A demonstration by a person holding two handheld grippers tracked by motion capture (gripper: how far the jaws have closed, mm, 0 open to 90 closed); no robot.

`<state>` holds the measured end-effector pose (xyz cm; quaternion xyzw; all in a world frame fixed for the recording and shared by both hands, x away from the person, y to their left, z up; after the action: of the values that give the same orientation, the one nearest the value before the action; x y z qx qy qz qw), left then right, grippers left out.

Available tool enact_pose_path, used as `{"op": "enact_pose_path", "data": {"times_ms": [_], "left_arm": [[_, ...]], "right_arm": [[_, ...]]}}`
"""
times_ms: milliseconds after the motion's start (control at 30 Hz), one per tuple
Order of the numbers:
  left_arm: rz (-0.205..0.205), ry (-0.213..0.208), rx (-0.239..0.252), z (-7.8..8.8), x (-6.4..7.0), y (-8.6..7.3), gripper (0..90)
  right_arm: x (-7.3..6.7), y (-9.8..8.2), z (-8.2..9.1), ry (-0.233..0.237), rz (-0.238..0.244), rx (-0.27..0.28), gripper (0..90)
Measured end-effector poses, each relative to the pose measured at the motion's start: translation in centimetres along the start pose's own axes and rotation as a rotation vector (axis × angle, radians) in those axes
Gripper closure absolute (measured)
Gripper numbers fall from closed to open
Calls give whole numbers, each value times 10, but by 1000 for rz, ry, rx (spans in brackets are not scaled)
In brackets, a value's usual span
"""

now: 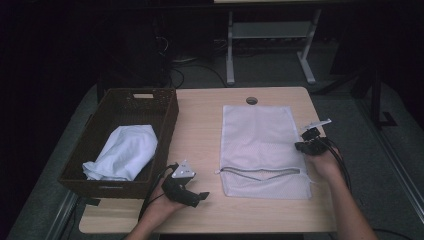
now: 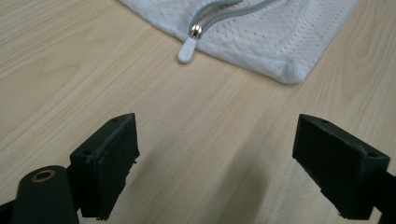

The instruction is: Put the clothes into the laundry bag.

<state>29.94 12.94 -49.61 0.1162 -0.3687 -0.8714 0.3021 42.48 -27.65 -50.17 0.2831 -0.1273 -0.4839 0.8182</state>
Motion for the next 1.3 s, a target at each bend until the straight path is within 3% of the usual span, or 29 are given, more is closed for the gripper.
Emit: {"op": "enact_pose_path", "data": {"times_ms": [1000,1167,1300], "left_arm": [[-4,-17,-12,-2,2,-1,140],[-8,-21,-14,-3,2,-1,140],[-5,-25,-18,-3,1,-2,140]], "right_arm": [[45,-23,21,-109,-100,-8,897],[45,-24,23,-103,-93,-5,873],[36,-19,29,-71,-58,11,797]]}}
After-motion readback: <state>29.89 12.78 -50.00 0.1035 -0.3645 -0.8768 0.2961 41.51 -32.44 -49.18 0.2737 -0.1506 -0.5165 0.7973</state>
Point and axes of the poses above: each handheld gripper's, and its own axes: z roughly backward along the jaws, y roughly out of its top, x roughly to its right, the point moved 5 cm from there along -z, roughly forward along the jaws, and after that the axes turned 6 degrees about y, right-handed, at the moved point
